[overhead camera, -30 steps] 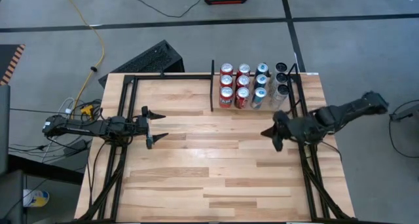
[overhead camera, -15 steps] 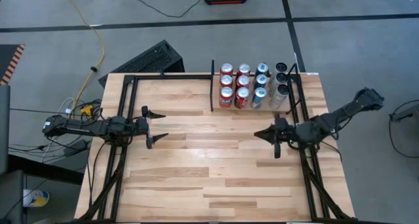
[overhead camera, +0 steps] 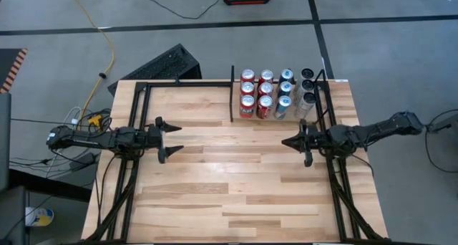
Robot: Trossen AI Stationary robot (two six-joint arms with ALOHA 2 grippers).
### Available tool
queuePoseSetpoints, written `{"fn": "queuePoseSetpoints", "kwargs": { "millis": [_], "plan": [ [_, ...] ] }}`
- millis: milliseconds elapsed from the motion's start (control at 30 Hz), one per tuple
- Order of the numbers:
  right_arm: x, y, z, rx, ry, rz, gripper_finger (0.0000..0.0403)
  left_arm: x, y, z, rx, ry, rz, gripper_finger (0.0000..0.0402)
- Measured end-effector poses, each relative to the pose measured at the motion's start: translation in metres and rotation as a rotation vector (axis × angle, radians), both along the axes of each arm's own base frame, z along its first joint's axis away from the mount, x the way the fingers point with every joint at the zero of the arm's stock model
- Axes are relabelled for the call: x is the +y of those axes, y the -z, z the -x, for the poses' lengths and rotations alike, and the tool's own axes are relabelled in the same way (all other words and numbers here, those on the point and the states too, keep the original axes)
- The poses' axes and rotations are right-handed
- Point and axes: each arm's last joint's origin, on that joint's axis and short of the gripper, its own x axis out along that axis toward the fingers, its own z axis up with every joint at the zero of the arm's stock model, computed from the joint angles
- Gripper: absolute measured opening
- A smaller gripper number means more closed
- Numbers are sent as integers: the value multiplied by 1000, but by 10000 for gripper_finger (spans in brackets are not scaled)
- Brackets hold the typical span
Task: Place canned beverage on shelf
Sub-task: Return to Home Position
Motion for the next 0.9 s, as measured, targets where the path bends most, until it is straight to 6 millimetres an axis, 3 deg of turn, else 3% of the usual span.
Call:
{"fn": "queuePoseSetpoints", "kwargs": {
  "millis": [133,400,900],
  "plan": [
    [-3,16,7,-6,31,1,19,2,2,0,-13,-60,128,377],
    [-6,37,12,-2,61,9,19,4,5,2,10,-164,121,377],
    [-7,43,13,61,64,201,22,5,-1,2,-16,-185,20,377]
  ]
}}
